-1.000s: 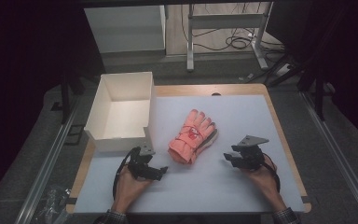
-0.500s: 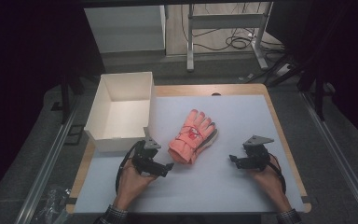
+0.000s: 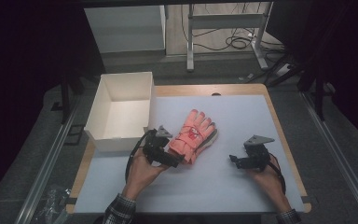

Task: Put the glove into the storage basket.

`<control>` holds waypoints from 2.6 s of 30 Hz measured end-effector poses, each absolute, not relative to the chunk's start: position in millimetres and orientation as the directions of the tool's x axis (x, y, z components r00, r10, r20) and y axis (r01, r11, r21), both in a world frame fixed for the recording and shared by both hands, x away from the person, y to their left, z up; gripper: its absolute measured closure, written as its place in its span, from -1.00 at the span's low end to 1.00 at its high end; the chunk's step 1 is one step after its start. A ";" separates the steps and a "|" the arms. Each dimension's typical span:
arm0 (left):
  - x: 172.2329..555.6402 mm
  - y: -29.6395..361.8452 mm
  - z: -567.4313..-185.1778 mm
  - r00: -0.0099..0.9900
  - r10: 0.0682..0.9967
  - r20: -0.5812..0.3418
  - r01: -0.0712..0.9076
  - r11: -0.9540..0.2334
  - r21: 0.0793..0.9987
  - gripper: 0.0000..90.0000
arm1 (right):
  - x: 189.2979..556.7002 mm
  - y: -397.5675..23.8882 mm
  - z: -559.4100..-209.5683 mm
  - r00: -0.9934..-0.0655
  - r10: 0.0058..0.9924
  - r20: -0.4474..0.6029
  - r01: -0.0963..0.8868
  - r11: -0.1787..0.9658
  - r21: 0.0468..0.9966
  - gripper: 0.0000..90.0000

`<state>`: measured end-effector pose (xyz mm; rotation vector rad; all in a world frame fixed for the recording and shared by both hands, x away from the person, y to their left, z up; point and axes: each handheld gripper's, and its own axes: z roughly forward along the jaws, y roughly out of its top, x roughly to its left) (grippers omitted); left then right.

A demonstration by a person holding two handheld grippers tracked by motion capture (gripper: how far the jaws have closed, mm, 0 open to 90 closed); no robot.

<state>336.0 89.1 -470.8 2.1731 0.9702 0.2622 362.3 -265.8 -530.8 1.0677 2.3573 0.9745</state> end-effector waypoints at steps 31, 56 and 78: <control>380.5 23.8 -517.3 0.690 0.721 -0.065 0.623 -0.546 0.561 -1.00 | 362.1 -265.9 -531.0 -0.642 0.765 -0.050 0.505 0.472 0.723 -0.60; 374.5 23.9 -507.4 0.735 0.676 -0.056 0.592 -0.599 0.539 -0.12 | 362.1 -265.8 -531.1 -0.643 0.764 -0.049 0.505 0.471 0.723 -0.60; 396.7 27.1 -446.2 0.708 0.703 -0.057 0.608 -0.567 0.556 -0.14 | 362.0 -265.8 -531.1 -0.643 0.765 -0.049 0.506 0.471 0.723 -0.60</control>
